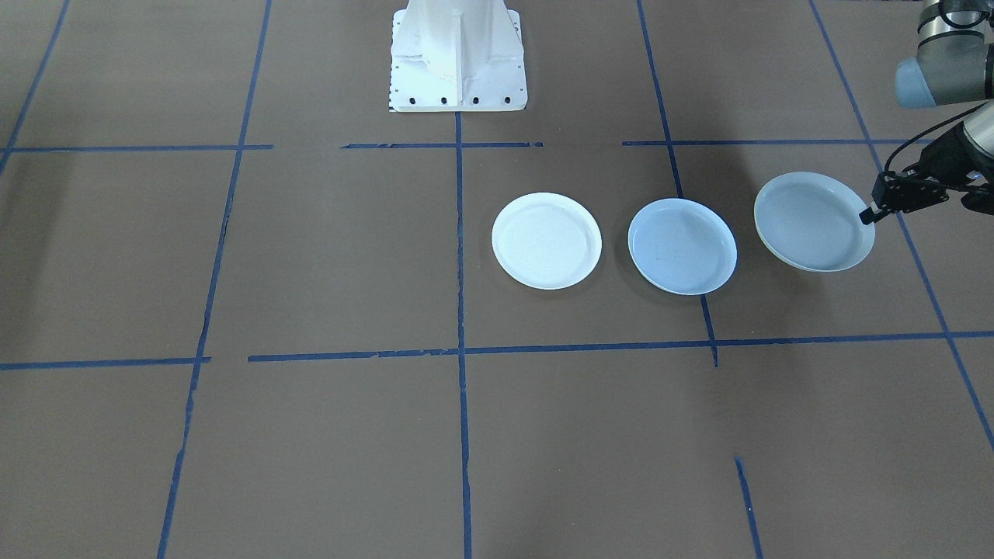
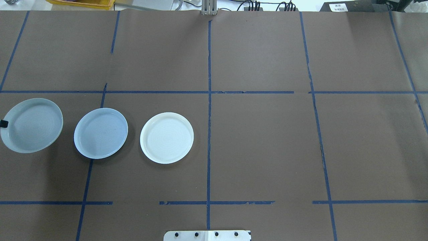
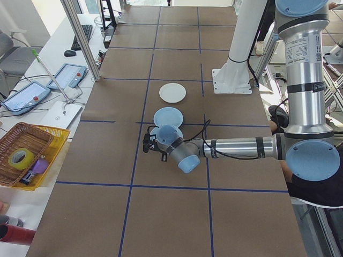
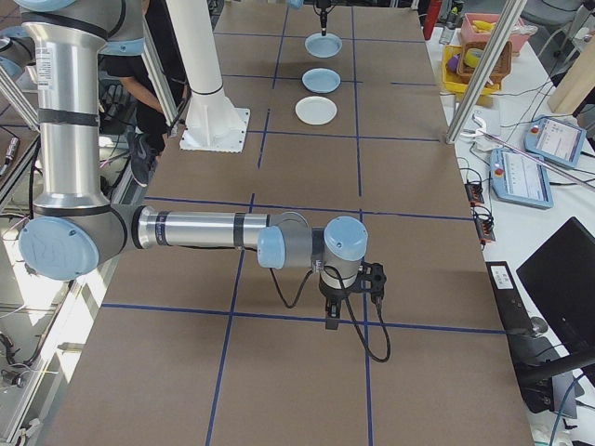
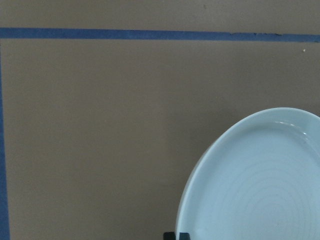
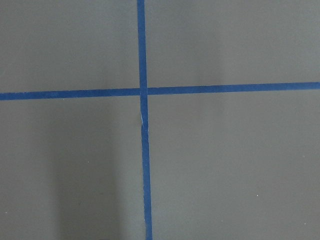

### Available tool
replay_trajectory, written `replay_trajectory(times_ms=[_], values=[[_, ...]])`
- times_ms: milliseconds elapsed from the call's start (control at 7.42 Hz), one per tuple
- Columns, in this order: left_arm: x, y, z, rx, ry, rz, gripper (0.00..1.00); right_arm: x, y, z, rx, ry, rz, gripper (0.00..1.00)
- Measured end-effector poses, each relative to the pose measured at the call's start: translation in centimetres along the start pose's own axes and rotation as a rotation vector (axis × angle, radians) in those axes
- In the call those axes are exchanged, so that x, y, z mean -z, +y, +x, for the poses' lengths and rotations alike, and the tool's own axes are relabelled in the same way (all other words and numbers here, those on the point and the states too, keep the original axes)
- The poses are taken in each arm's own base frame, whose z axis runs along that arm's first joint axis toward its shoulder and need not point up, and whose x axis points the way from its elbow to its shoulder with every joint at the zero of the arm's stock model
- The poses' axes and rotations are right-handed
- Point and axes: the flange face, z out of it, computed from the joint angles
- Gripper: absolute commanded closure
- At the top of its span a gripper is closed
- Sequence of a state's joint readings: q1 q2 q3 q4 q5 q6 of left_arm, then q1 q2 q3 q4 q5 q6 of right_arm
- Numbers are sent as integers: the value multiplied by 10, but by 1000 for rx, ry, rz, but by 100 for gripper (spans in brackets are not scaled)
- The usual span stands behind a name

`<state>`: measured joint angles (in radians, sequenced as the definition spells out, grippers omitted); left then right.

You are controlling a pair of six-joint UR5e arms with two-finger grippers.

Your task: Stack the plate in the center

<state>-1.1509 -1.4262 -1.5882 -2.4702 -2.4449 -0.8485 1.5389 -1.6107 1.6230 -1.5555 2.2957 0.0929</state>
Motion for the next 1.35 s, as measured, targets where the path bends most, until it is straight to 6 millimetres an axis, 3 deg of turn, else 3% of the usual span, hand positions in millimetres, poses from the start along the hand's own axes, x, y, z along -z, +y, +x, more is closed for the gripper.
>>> replay_trajectory(times_ms=[270,404,674,943,1348], values=[[-22,1,63,89,41,-37,100,0,0,0,0,-1,0,0],[-45,0,96,125,45,-51,100,0,0,0,0,-1,0,0],[-83,3,141,165,45,-68,100,0,0,0,0,-1,0,0],[-95,8,153,171,47,-79,0,0,0,0,0,-1,0,0],[-91,11,154,148,54,-82,0,0,0,0,0,-1,0,0]])
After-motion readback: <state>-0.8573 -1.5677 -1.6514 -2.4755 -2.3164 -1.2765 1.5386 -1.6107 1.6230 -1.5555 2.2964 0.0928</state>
